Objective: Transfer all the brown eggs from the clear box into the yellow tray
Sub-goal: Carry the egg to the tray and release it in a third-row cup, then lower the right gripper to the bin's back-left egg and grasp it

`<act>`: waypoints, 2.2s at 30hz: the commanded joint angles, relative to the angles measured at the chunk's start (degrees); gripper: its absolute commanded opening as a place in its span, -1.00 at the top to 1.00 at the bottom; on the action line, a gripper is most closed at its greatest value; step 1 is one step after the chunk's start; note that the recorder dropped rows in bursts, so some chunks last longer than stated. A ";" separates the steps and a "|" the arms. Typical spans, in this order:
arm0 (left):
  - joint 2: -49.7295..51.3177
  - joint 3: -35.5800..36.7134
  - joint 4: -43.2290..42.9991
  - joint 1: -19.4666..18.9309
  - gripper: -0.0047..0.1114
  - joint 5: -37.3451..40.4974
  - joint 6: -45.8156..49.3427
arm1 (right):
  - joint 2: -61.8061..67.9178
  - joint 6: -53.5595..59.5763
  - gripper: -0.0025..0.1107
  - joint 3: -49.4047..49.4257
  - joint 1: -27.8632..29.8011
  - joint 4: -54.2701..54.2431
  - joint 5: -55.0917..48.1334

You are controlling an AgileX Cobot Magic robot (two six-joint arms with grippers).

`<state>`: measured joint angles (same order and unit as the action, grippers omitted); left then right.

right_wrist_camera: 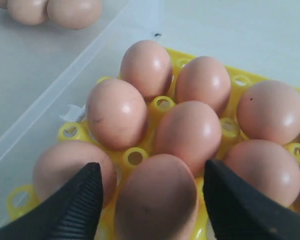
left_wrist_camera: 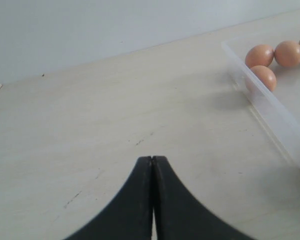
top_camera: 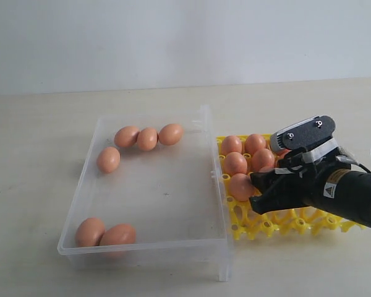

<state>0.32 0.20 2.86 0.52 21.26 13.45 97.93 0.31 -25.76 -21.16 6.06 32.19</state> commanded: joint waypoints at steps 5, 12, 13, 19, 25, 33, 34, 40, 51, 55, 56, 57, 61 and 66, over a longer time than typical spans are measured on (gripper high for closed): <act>-0.32 -0.20 0.04 0.04 0.92 -0.43 0.09 | -13.89 1.51 0.65 -11.22 -0.96 0.41 -27.85; -0.32 -0.20 0.04 0.04 0.92 -0.43 0.09 | -9.77 1.66 0.96 -35.32 -8.78 -0.50 -52.32; -0.32 -0.20 0.04 0.04 0.92 -0.43 0.09 | -8.05 1.98 0.96 -37.82 -9.85 -1.59 -53.98; -0.32 -0.20 0.04 0.04 0.92 -0.43 0.09 | 7.30 9.67 0.96 -54.15 -15.88 -13.12 -60.49; -0.32 -0.20 0.04 0.04 0.92 -0.43 0.09 | 23.44 10.82 0.48 -72.27 -17.82 -25.37 -70.03; -0.32 -0.20 0.04 0.04 0.92 -0.43 0.09 | 38.85 -19.26 -0.16 -89.10 -17.40 -29.74 -73.96; -0.32 -0.20 0.04 0.04 0.92 -0.43 0.09 | 40.17 -21.55 -0.16 -90.19 -17.40 -29.90 -73.96; -0.32 -0.20 0.04 0.04 0.92 -0.43 0.09 | 44.12 -31.82 -0.16 -92.28 -17.40 -29.65 -71.43; -0.32 -0.20 0.04 0.04 0.92 -0.43 0.09 | 46.68 -32.94 -0.16 -92.28 -17.40 -30.05 -67.19; -0.32 -0.20 0.04 0.04 0.92 -0.43 0.09 | 46.90 -32.94 0.01 -92.28 -17.40 -30.05 -67.19; -0.32 -0.20 0.04 0.04 0.92 -0.43 0.09 | 46.90 -32.94 0.13 -92.28 -17.40 -30.05 -67.07; -0.32 -0.20 0.04 0.04 0.92 -0.43 0.09 | 46.90 -32.94 0.29 -92.28 -17.40 -30.05 -67.07; -0.32 -0.20 0.04 0.04 0.92 -0.43 0.09 | 46.79 -29.58 0.95 -92.28 -17.40 -30.82 -67.07; -0.32 -0.20 0.04 0.04 0.92 -0.43 0.09 | 42.94 -21.23 0.96 -91.18 -17.40 -22.27 -66.50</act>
<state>0.32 0.20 2.82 0.52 21.26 13.45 144.09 -25.02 -117.76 -38.89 -21.81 -35.32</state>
